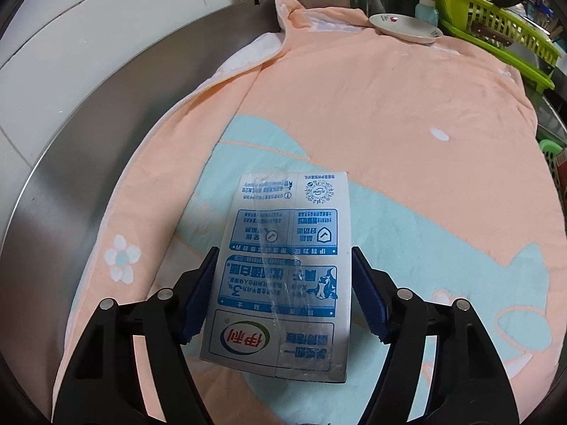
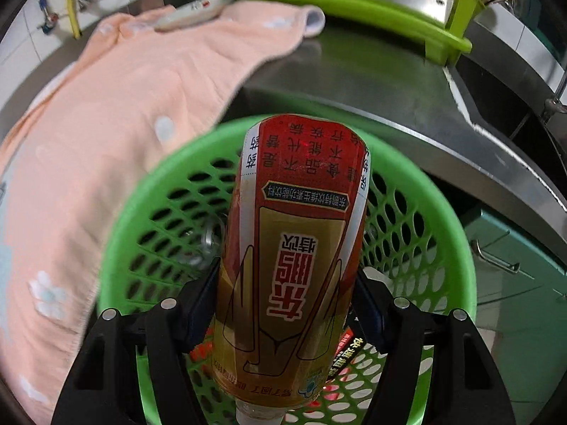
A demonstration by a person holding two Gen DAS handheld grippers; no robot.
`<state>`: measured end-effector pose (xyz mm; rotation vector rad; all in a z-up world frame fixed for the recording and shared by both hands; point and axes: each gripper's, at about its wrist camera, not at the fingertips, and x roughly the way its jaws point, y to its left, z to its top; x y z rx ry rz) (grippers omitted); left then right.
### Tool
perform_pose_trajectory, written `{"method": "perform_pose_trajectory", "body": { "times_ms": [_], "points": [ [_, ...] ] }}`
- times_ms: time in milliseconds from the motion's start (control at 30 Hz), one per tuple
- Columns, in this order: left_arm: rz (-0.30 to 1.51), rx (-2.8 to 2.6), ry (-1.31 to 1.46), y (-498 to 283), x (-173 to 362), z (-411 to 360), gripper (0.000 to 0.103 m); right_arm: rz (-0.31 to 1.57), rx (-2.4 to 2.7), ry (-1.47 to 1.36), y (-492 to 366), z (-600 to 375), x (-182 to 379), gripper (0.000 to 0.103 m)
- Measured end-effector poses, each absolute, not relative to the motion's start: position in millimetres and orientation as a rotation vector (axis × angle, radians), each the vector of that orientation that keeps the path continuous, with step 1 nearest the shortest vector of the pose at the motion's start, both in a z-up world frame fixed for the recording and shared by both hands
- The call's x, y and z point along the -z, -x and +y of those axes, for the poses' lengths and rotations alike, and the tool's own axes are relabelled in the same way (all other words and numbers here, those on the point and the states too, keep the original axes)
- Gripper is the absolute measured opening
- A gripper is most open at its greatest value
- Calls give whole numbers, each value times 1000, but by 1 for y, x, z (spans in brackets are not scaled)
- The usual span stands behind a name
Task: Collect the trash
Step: 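Drop the bottle into the green basket with the right gripper while the left carries the carton, then lower the white milk carton into the basket and open the left gripper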
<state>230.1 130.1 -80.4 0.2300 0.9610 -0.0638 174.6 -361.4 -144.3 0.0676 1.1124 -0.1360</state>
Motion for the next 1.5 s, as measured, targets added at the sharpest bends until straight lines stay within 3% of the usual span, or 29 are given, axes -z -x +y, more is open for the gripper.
{"method": "perform_pose_trajectory", "body": {
  "times_ms": [400, 933, 1500],
  "points": [
    [888, 98, -181, -210, 50, 117, 69, 1187, 163, -99, -189, -385, 176, 66],
    [791, 441, -177, -169, 17, -46, 69, 1097, 104, -166, -175, -418, 147, 71],
    [963, 703, -211, -159, 92, -261, 69, 904, 97, -188, -91, -455, 70, 76]
  ]
}}
